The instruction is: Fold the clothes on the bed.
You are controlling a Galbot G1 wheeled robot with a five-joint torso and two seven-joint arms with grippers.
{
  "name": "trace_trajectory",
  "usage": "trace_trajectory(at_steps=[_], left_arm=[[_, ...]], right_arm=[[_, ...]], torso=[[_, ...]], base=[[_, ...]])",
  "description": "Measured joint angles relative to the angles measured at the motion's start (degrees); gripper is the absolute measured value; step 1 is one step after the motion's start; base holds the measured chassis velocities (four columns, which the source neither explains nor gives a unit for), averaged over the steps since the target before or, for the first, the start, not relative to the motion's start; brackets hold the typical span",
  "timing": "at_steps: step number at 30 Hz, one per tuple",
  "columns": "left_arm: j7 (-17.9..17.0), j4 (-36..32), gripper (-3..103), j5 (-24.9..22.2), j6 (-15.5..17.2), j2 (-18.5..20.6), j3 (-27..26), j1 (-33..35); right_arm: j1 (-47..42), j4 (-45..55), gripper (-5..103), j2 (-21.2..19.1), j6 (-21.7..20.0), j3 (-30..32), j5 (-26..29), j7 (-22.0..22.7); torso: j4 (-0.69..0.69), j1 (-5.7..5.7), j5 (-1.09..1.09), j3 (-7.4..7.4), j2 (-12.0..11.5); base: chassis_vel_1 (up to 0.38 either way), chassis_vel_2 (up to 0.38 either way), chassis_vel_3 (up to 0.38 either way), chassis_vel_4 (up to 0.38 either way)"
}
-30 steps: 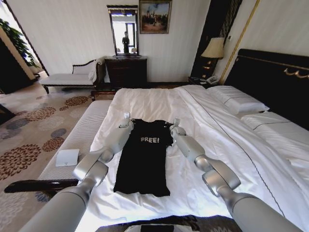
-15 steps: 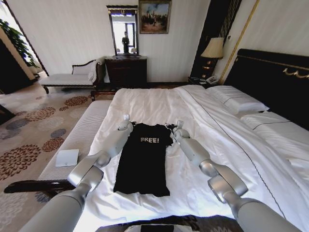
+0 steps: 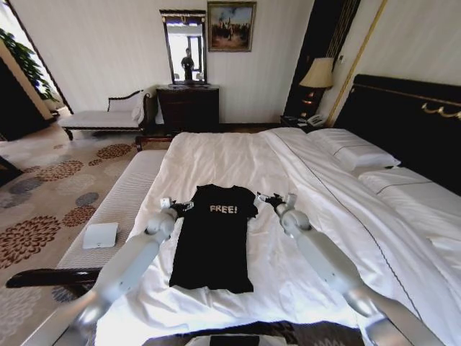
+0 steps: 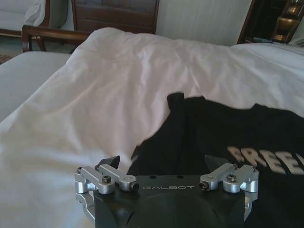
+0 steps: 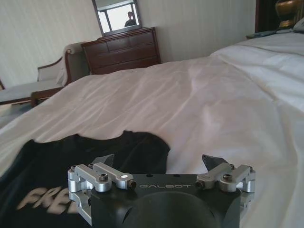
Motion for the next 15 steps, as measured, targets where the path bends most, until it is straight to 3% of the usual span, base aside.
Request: trace_trajectory(at_steps=[5, 8, 15], left_arm=[[1.5, -10.1, 100, 2.8, -1.0, 0.9, -6.9, 14.0], [2.7, -15.4, 100, 4.4, -1.3, -0.6, -12.2, 23.9], [5.2, -21.4, 100, 6.5, -2.6, -4.2, -18.3, 37.6]], right_arm=[[-15.3, 14.4, 100, -0.2, -1.2, 8.4, 0.2, -0.6], [-25.6, 20.9, 100, 0.7, -1.0, 12.1, -2.0, -2.6], [-37.0, 28.8, 100, 3.6, 0.1, 14.0, -6.8, -5.8]], torso=[[0.0, -0.01, -0.02, -0.02, 0.0], [-0.01, -0.02, 0.0, 0.0, 0.0], [-0.01, 0.0, 0.0, 0.0, 0.0]], base=[[0.0, 0.0, 0.0, 0.0], [0.0, 0.0, 0.0, 0.0], [0.0, 0.0, 0.0, 0.0]])
